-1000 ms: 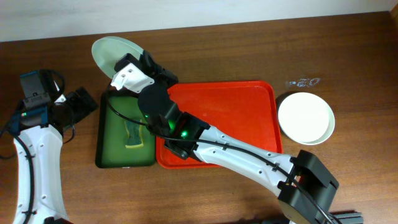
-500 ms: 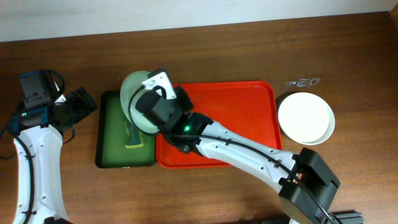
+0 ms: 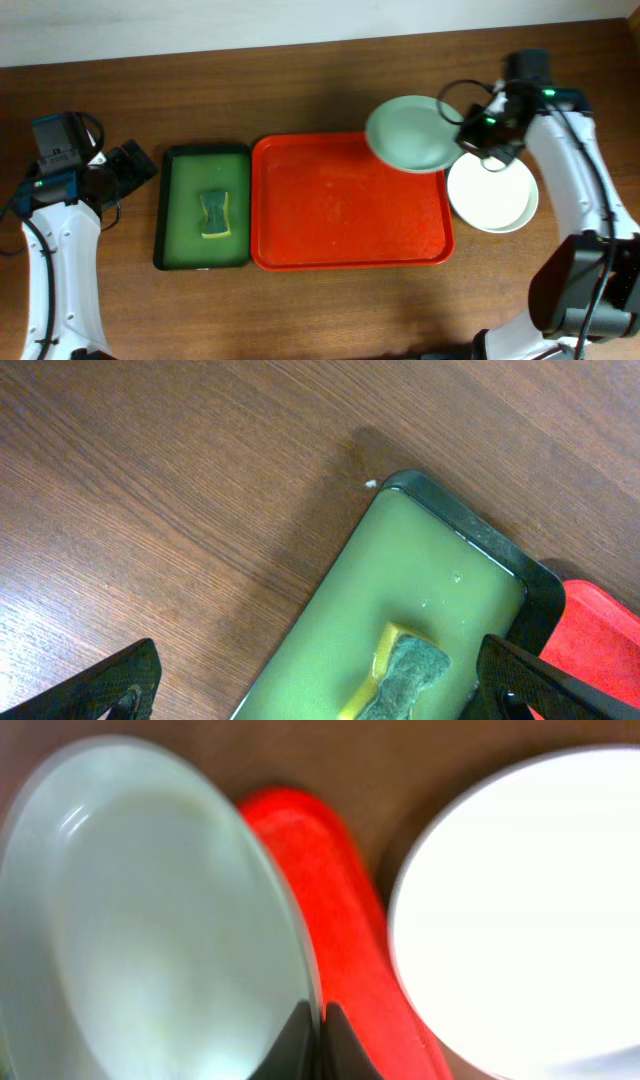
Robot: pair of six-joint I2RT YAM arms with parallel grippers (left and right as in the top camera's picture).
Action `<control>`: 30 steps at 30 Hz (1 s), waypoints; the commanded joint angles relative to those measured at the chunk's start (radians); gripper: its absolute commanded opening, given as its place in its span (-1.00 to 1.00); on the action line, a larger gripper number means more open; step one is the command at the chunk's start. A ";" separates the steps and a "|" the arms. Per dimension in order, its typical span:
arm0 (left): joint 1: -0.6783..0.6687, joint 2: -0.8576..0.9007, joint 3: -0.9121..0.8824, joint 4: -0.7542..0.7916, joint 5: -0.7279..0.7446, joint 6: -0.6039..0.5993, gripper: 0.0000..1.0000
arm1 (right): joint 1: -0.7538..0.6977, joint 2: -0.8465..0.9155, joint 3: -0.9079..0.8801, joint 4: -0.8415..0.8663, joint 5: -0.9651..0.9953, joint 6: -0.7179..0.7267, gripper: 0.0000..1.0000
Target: Clean dirty plates on tray and stack at the side
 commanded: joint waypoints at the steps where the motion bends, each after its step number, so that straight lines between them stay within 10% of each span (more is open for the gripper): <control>1: 0.003 -0.014 0.011 0.000 0.007 -0.006 0.98 | -0.177 -0.023 -0.001 -0.080 0.072 0.005 -0.92; 14: 0.003 -0.014 0.011 0.000 0.007 -0.006 0.98 | -0.357 -0.023 -0.214 -0.066 0.225 0.008 -0.92; 15: 0.003 -0.014 0.011 0.000 0.007 -0.006 0.98 | -0.357 -0.023 -0.214 -0.063 0.223 0.008 -0.63; 17: 0.003 -0.014 0.011 0.000 0.007 -0.006 0.98 | -0.357 -0.023 -0.214 -0.071 0.214 0.002 0.72; 30: 0.003 -0.014 0.011 0.000 0.007 -0.006 0.98 | 0.050 -0.023 -0.215 -0.109 0.094 -0.179 0.84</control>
